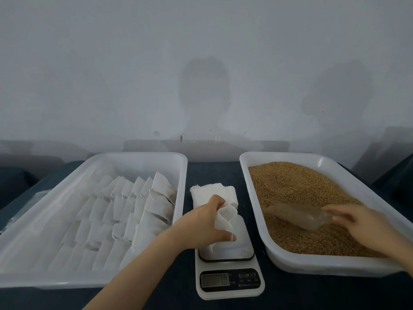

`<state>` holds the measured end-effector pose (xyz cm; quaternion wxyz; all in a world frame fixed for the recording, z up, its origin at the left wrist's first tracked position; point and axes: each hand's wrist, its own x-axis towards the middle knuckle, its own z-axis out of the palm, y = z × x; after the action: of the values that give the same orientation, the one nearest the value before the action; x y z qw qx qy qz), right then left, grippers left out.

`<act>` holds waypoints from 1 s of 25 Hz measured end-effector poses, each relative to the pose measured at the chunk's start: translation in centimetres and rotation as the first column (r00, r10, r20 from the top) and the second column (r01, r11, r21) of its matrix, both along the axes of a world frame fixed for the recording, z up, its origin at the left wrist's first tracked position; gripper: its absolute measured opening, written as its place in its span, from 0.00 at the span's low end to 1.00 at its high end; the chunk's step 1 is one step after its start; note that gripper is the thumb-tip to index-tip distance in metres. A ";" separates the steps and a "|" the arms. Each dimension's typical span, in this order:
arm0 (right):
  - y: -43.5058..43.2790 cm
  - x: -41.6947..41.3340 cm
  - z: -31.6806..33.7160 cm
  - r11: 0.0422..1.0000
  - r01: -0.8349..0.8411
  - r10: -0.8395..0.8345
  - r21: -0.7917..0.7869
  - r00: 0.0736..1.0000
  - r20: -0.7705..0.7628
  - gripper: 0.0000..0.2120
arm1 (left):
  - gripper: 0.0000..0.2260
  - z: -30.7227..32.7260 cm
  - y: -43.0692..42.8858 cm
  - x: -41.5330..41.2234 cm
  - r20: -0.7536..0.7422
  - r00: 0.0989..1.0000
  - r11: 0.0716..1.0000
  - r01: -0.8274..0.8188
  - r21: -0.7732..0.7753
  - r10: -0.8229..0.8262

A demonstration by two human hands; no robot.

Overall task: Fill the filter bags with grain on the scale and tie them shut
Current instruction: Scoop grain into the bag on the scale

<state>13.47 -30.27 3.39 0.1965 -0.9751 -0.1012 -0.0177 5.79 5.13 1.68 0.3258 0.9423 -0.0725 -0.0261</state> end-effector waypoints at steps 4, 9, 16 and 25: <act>0.0 -0.5 0.0 0.998 0.030 -0.030 0.047 0.999 0.011 0.18 | 0.29 0.1 -0.1 0.0 -0.007 1.000 1.000 -0.004 -0.006 0.004; 0.5 -1.6 1.3 0.994 0.004 -0.009 0.105 0.999 0.044 0.20 | 0.31 0.0 0.0 0.0 -0.002 1.000 1.000 0.007 0.021 -0.007; 4.1 -3.1 5.1 0.976 -0.171 0.162 0.135 0.984 0.073 0.21 | 0.32 -0.4 0.1 0.3 0.001 1.000 1.000 0.013 0.010 -0.013; 7.6 -4.3 6.6 0.960 -0.280 0.278 0.002 0.956 0.093 0.18 | 0.34 -0.4 0.2 0.2 0.032 0.999 1.000 0.013 0.012 -0.013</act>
<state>9.14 -22.63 10.01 0.1995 -0.9477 -0.2465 -0.0355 6.01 5.37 1.30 0.3189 0.9440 -0.0837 -0.0137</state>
